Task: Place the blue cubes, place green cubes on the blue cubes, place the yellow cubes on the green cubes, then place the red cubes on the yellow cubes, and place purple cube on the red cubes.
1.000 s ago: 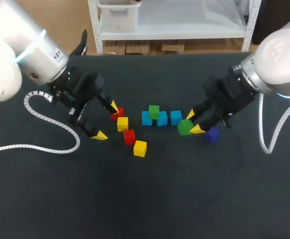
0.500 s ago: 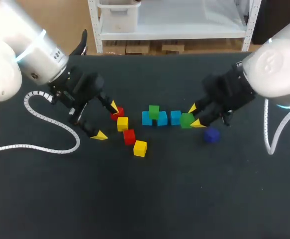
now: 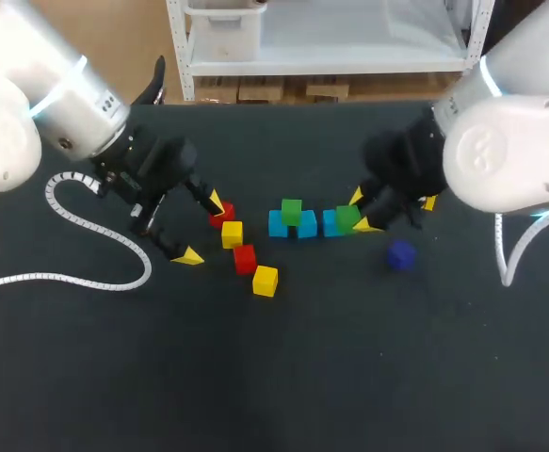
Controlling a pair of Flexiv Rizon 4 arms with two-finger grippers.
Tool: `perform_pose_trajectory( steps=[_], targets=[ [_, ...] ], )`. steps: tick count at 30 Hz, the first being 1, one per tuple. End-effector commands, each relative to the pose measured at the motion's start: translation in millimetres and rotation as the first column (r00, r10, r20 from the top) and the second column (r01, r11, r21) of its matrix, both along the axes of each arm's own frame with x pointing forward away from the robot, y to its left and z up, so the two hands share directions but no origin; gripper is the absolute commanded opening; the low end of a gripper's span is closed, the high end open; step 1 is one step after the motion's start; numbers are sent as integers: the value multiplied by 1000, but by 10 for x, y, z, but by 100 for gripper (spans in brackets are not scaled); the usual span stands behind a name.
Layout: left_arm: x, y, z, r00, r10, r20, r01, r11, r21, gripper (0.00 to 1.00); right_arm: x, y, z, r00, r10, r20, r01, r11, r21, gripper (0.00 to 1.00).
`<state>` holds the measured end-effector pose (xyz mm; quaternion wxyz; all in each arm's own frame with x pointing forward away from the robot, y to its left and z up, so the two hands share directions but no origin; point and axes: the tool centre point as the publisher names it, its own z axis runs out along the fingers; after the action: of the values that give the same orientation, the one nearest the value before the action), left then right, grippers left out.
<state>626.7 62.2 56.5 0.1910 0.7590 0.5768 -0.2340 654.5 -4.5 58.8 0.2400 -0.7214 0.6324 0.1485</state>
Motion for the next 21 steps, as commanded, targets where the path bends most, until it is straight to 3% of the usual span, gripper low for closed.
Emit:
perform_pose_trajectory(
  steps=[1,21],
  targets=[
    [18,2,-8,1000,-3,-1,3,1000,-1,100,148,68,-53,999,-34,-32,34,999,6,0],
    [18,2,-8,1000,-3,-1,3,1000,-1,100,365,244,-111,993,-76,-94,72,996,-43,0]
  ],
)
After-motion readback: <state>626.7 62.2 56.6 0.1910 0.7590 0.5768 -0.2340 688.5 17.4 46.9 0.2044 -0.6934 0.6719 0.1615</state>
